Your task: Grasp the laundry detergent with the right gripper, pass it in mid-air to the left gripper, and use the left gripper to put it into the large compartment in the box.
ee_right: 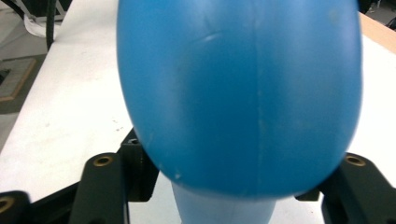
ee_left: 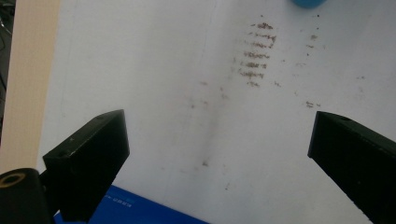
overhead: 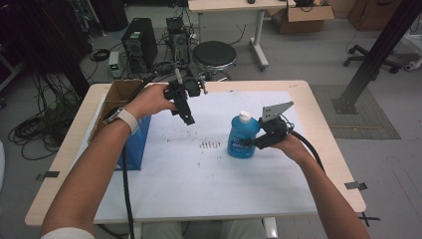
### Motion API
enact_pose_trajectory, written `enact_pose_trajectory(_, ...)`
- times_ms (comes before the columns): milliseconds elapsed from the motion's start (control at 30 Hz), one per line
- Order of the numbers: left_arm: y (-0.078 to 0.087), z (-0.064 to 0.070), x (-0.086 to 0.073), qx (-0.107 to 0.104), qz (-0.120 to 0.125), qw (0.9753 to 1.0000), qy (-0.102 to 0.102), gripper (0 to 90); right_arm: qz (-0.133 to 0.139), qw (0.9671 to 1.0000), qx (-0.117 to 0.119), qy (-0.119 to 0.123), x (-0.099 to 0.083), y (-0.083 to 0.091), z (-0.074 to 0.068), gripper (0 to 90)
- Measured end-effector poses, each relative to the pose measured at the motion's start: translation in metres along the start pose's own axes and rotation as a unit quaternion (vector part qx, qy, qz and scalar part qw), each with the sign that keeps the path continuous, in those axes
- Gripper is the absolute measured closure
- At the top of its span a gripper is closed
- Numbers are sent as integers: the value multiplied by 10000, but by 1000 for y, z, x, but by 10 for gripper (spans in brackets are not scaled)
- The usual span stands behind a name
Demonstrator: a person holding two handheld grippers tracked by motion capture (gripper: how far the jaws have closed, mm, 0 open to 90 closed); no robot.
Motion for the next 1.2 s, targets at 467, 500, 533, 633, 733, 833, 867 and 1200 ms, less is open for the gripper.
enact_pose_trajectory(467, 1, 0, -2, 12, 18, 10000, 35, 58, 110, 9999, 23, 27, -2, 1, 1, 436)
enact_pose_trajectory(500, 1, 0, -2, 12, 16, 10000, 29, 58, 100, 9999, 22, 40, -2, 1, 1, 437)
enact_pose_trajectory(533, 2, 0, -2, 12, 16, 10000, 29, 58, 88, 10000, 15, 45, -1, 1, 1, 439)
enact_pose_trajectory(633, 3, 1, -2, 12, 38, 10000, 21, 58, 63, 10000, 23, 39, 0, 2, -1, 441)
enact_pose_trajectory(733, 5, 2, -2, 1, 61, 10000, 4, 58, 73, 9999, 14, 73, 2, 4, -2, 442)
enact_pose_trajectory(833, 7, 5, -1, 7, 100, 9999, -28, 59, 92, 9999, -20, 88, 5, 10, -3, 442)
enact_pose_trajectory(867, 9, 6, 0, 5, 108, 9999, -37, 59, 106, 9999, -32, 78, 6, 12, -3, 442)
enact_pose_trajectory(1200, 25, 23, 3, 72, 220, 9995, -199, 60, 7, 9999, 1, 128, 18, 29, -13, 441)
Point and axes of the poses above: each handheld gripper's, and its own axes: y roughly backward along the jaws, x roughly out of its top, z roughly to its right, the point moved 1 cm from there along -y, roughly forward along the jaws, and after that the axes turned 5 degrees about y, right-handed, at the moved point
